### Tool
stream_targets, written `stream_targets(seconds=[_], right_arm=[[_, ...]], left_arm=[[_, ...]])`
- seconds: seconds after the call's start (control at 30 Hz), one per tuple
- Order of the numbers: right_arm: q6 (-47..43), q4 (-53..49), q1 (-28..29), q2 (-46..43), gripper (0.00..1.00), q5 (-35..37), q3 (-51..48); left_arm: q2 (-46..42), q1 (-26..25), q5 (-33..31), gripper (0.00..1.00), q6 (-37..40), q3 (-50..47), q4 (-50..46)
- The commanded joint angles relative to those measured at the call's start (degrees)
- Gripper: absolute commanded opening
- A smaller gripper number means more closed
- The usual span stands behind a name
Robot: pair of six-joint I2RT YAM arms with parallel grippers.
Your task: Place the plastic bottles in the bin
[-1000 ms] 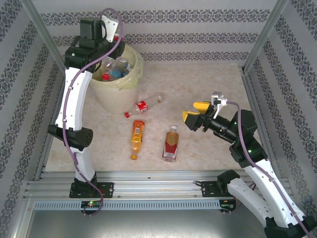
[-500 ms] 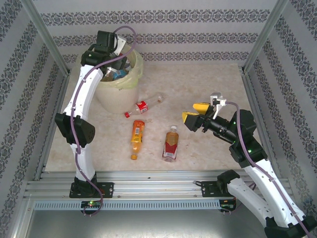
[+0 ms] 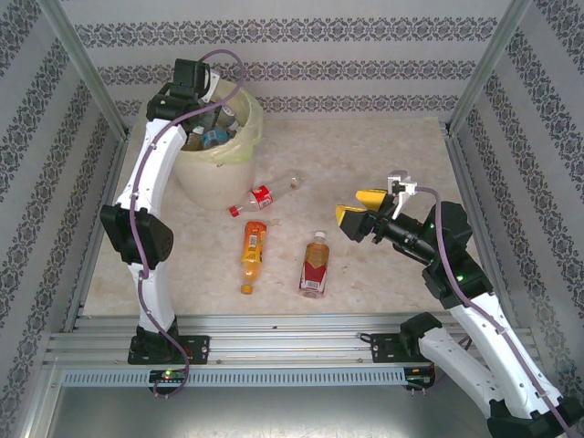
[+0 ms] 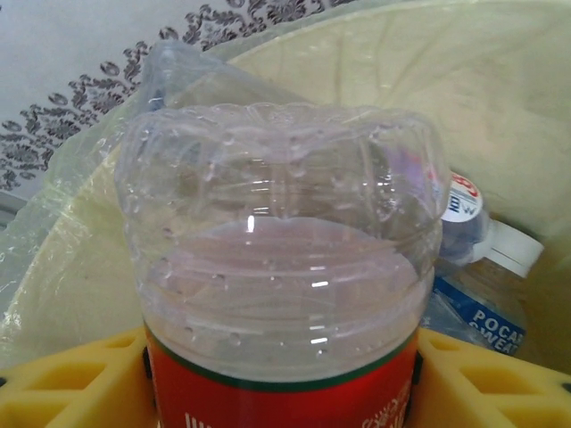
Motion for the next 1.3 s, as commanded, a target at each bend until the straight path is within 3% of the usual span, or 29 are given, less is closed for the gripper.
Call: stream_targets(seconds=[0.0, 0.2, 0.47, 0.6, 0.7, 0.77, 1.27], right_arm=[[-0.9, 0.0, 1.0, 0.1, 0.97, 0.8, 0.8], [-1.0, -0.2, 1.0, 0.1, 0.97, 1.2, 0.8], [-1.0, 0.1, 1.1, 0.9, 0.97, 1.4, 0.5], [-0.8, -0.2, 1.1, 1.4, 0.97, 1.7, 0.4], [-0.8, -1.0, 1.1, 1.8, 0.96, 2.1, 0.8], [-0.9, -1.2, 1.1, 1.8, 0.96, 2.3, 0.8], [-1.9, -3.2, 1.1, 1.2, 0.96, 3.4, 1.4]], left_arm=[[1.4, 1.6, -3.5, 0.69, -1.5, 0.1, -2.4], [1.3, 1.9, -2.1, 0.89, -4.6, 2.4, -4.7], [-1.1, 1.9, 2.0, 0.97, -10.5, 7.3, -7.5], [-3.5, 1.9, 6.6, 0.96, -13.5, 7.3, -8.0], [-4.4, 1.8, 7.1, 0.88, -14.5, 7.3, -9.1], [-4.2, 1.9, 6.3, 0.82, -14.4, 7.3, -10.2], [0.1, 3.3, -4.6, 0.74, -17.2, 7.4, -12.8]])
